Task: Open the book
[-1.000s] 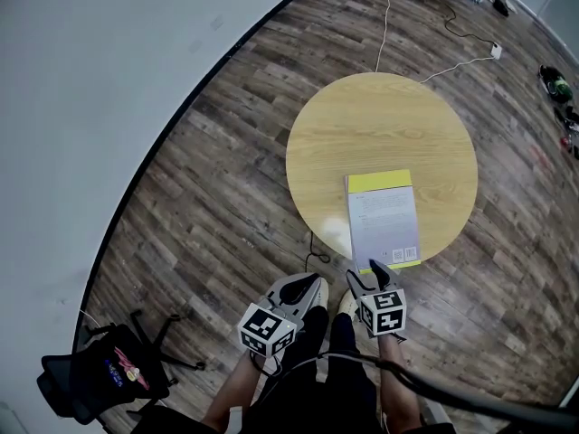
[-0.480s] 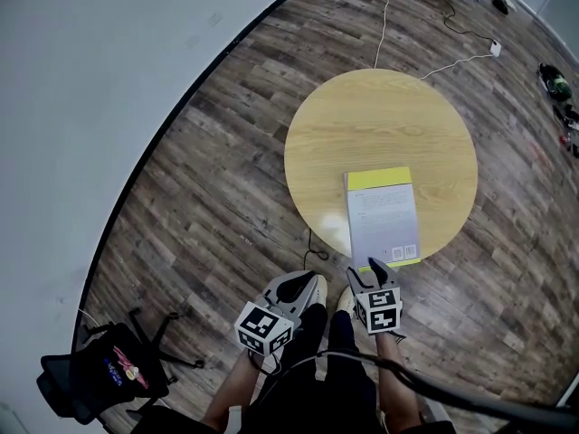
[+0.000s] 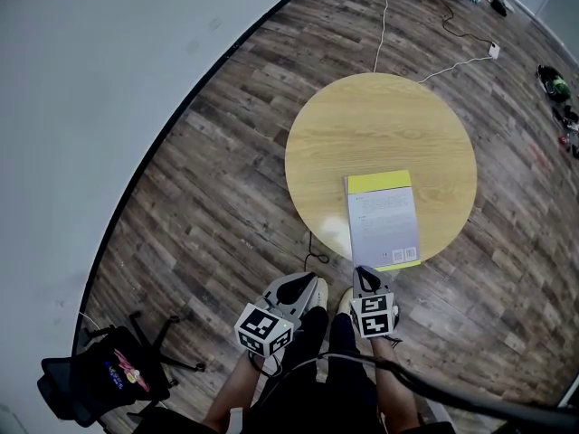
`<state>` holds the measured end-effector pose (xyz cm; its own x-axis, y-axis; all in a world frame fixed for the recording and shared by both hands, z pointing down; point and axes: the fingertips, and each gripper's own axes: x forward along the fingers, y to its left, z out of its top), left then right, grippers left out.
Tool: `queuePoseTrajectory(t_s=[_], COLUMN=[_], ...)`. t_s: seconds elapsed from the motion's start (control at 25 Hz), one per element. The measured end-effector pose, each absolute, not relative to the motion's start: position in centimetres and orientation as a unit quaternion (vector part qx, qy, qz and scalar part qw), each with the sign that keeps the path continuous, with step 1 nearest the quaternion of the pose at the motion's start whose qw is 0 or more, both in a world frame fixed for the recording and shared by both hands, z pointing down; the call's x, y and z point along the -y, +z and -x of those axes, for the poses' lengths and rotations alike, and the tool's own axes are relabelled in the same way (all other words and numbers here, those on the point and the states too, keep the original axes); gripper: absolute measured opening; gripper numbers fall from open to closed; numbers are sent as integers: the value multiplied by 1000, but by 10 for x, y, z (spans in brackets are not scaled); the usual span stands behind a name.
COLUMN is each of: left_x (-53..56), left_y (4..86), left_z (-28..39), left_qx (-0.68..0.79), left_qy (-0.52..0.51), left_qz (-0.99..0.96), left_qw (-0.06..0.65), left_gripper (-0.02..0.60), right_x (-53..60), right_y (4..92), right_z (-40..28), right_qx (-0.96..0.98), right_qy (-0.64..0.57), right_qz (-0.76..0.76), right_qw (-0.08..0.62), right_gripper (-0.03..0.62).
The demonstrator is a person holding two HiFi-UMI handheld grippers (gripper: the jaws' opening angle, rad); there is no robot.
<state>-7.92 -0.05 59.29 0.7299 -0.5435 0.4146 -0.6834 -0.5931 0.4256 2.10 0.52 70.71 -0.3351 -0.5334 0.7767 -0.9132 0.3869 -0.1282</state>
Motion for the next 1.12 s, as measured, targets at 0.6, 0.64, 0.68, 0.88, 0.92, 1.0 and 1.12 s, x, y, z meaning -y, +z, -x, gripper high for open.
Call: queuePoseTrajectory(t_s=[0.6,0.64,0.68,0.88,0.92,1.0,1.12], left_x=[-5,-6,-6,3,5,8,14], left_y=[599,599,599,586,581,569,548], left_z=[82,82,82,79,78,74,68], left_qx=[343,342,342,344,344,343,342], left_qy=[126,127,128,123,121,118,111], left_qz=[-884,-884,-884,-888,-889,-893,-899], left_qw=[292,293,292,279,276,267,251], left_gripper=[-5,-5,-5,-5,-5,-5,-5], right_x=[-4,-4,-4,1,1,0,1], right_y=[711,710,708,692,687,674,652], right_z=[-23,-23,-23,-28,-29,-33,-42], right_qx=[764,765,765,767,767,766,764], right_qy=[305,306,308,303,300,296,292], right_qz=[-474,-473,-472,-476,-478,-481,-491], right_qw=[315,313,311,307,306,306,299], right_gripper=[11,11,9,9,9,9,9])
